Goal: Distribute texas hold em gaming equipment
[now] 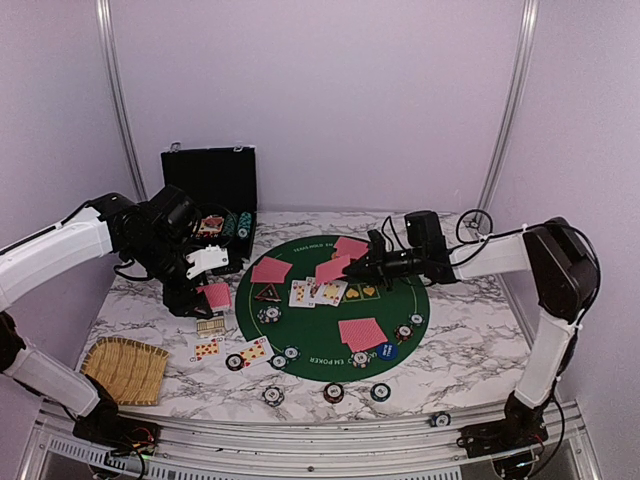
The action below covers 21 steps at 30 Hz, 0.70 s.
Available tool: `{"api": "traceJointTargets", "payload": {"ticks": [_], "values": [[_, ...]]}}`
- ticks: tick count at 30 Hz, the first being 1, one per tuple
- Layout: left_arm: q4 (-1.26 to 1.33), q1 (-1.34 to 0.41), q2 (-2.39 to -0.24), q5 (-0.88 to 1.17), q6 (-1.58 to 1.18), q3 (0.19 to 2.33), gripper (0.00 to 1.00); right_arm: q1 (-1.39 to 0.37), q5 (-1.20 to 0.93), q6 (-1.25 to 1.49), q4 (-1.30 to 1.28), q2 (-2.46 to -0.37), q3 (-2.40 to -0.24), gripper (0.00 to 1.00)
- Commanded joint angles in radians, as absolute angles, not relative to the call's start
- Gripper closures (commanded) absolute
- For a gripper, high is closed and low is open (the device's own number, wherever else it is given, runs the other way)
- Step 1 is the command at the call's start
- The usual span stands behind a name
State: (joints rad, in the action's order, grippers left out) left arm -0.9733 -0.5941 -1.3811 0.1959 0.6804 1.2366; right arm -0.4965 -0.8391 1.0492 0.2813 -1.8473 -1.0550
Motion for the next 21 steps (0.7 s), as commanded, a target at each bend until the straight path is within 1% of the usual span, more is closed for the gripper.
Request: {"api": "traceJointTargets", "payload": {"ticks": [1,6,13,17,20,21], "values": [[-0.979,-0.589,-1.373,0.196,0.683,1.238,1.00,-0.431,-0.783,0.860,0.094,-1.873,-1.073,1.00],[-0.978,-0.589,-1.368,0.189,0.684,1.237,1.00,-0.385,-0.777,0.841,0.105,-1.950,-1.076,1.00],[-0.979,-0.589,-1.363,0.185,0.683,1.236,1.00,-0.375,-0.760,0.798,0.060,-2.036,-1.151,1.00],[-0.979,-0.589,-1.362,0.183,0.683,1.235,1.00,-0.372,-0.732,0.754,0.005,-2.055,-1.184,1.00],[-0.979,-0.589,-1.360,0.185,0.683,1.233,1.00,-0.371,-0.701,0.707,-0.088,-2.063,-1.210,1.00],[-0.980,-0.589,-1.360,0.186,0.683,1.233,1.00,-0.372,-0.686,0.690,-0.115,-2.065,-1.220,0.98]]}}
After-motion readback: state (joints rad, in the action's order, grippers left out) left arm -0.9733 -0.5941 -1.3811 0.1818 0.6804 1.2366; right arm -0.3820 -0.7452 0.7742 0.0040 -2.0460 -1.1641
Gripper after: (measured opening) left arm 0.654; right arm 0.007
